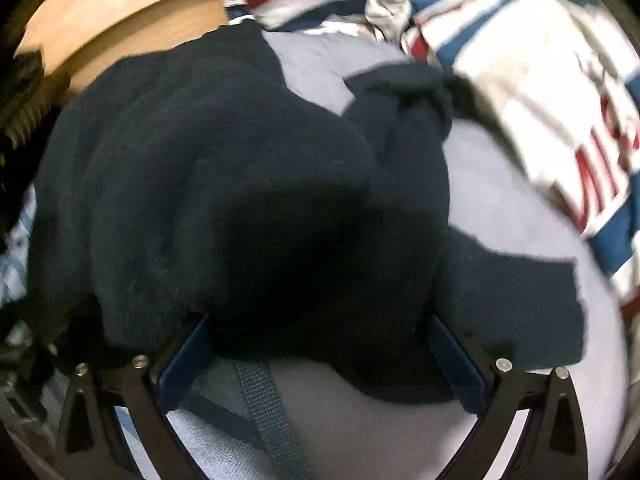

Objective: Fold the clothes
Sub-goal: 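Lower both tools toward the navy shirt's body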

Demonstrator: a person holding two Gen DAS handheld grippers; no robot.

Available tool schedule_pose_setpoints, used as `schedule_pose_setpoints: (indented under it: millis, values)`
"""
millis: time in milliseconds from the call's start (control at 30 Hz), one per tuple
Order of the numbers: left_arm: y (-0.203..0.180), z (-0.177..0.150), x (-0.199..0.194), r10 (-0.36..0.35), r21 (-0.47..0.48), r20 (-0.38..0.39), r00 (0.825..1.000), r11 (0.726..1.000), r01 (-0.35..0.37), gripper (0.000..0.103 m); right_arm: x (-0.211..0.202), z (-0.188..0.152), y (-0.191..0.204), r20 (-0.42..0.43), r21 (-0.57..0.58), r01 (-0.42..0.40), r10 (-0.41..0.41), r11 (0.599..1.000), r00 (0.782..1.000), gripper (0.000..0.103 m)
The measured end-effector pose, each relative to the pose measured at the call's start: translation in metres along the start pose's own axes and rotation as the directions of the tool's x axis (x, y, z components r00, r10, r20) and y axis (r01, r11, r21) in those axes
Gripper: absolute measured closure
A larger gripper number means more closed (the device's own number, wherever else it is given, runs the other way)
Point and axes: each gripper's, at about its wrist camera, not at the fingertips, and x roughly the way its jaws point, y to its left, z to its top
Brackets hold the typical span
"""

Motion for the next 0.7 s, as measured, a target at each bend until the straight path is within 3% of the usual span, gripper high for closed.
schedule_pose_setpoints:
  millis: [100, 167, 233, 300, 400, 467, 567, 633, 700]
  values:
    - [0.003, 0.001, -0.001, 0.000, -0.015, -0.018, 1.000, 1.000, 0.000, 0.002, -0.002, 0.000, 0.001, -0.004, -0.007, -0.003, 0.003, 1.000, 1.000, 0.000]
    - [0.002, 0.000, -0.005, -0.026, -0.003, -0.027, 0.999, 1.000, 0.026, 0.013, -0.006, -0.003, 0.004, 0.024, -0.019, 0.016, -0.016, 1.000, 1.000, 0.000]
    - [0.001, -0.002, -0.011, -0.072, 0.010, -0.035, 0.997, 0.997, 0.073, 0.039, -0.013, -0.009, 0.011, 0.068, -0.039, 0.034, -0.032, 0.999, 0.997, 0.005]
    - [0.003, -0.004, -0.015, -0.109, 0.003, -0.045, 0.993, 0.994, 0.109, 0.051, -0.022, -0.014, 0.022, 0.098, -0.080, 0.021, -0.013, 0.997, 0.995, 0.035]
    - [0.008, -0.005, -0.018, -0.162, -0.055, -0.052, 0.985, 0.986, 0.160, 0.069, -0.035, -0.019, 0.041, 0.121, -0.160, 0.060, -0.041, 0.985, 0.992, 0.060]
    - [0.012, -0.006, -0.023, -0.193, -0.103, -0.049, 0.980, 0.977, 0.187, 0.075, -0.044, -0.019, 0.048, 0.133, -0.179, 0.077, -0.053, 0.981, 0.990, 0.068]
    - [0.012, -0.008, -0.036, -0.215, -0.105, -0.028, 0.976, 0.972, 0.211, 0.080, -0.062, -0.020, 0.045, 0.161, -0.151, 0.030, -0.005, 0.988, 0.987, 0.078]
    - [0.013, -0.008, -0.046, -0.226, -0.095, -0.011, 0.974, 0.970, 0.224, 0.081, -0.074, -0.019, 0.040, 0.182, -0.109, -0.036, 0.056, 0.993, 0.982, 0.084]
    - [0.017, -0.009, -0.056, -0.261, -0.111, 0.010, 0.965, 0.959, 0.261, 0.081, -0.087, -0.021, 0.037, 0.198, -0.079, -0.127, 0.140, 0.989, 0.970, 0.097]
